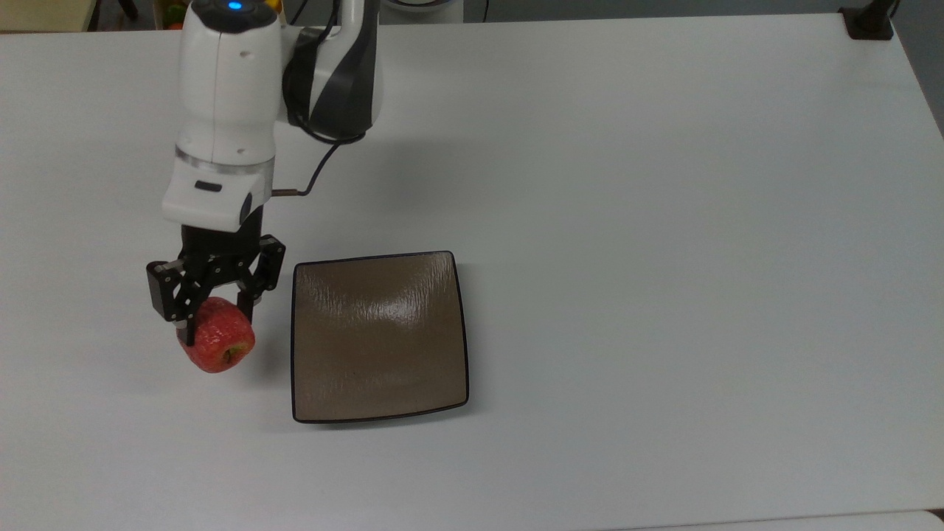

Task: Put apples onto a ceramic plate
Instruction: 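Lift the apple and carry it over the brown square plate, then lower the apple onto the plate, open the gripper, and rise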

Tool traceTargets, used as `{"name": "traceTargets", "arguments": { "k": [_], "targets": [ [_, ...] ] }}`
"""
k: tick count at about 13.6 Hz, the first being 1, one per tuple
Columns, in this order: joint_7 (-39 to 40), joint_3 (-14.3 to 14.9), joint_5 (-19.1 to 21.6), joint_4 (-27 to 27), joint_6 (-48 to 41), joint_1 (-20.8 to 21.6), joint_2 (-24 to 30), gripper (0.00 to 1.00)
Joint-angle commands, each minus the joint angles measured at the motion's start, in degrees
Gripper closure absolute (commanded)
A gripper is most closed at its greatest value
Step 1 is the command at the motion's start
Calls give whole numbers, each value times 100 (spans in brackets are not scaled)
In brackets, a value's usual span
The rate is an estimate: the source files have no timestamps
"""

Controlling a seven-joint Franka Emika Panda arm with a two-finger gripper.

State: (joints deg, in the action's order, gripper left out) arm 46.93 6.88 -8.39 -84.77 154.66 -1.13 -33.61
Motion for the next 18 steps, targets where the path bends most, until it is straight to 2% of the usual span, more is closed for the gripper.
{"name": "traceTargets", "arguments": {
  "k": [1, 3, 8, 11, 12, 15, 18],
  "targets": [
    [-351, -160, -119, -347, -180, 200, 416, 44],
    [-351, -187, -119, -329, -453, 410, 416, 44],
    [-386, -274, -128, -373, -735, 613, 338, 44],
    [-386, -283, -207, -435, -814, 667, 302, 30],
    [-386, -283, -215, -435, -840, 675, 302, 16],
    [-386, -301, -374, -374, -1165, 675, 302, 0],
    [-386, -354, -365, -365, -1253, 658, 346, 0]
  ]
}}
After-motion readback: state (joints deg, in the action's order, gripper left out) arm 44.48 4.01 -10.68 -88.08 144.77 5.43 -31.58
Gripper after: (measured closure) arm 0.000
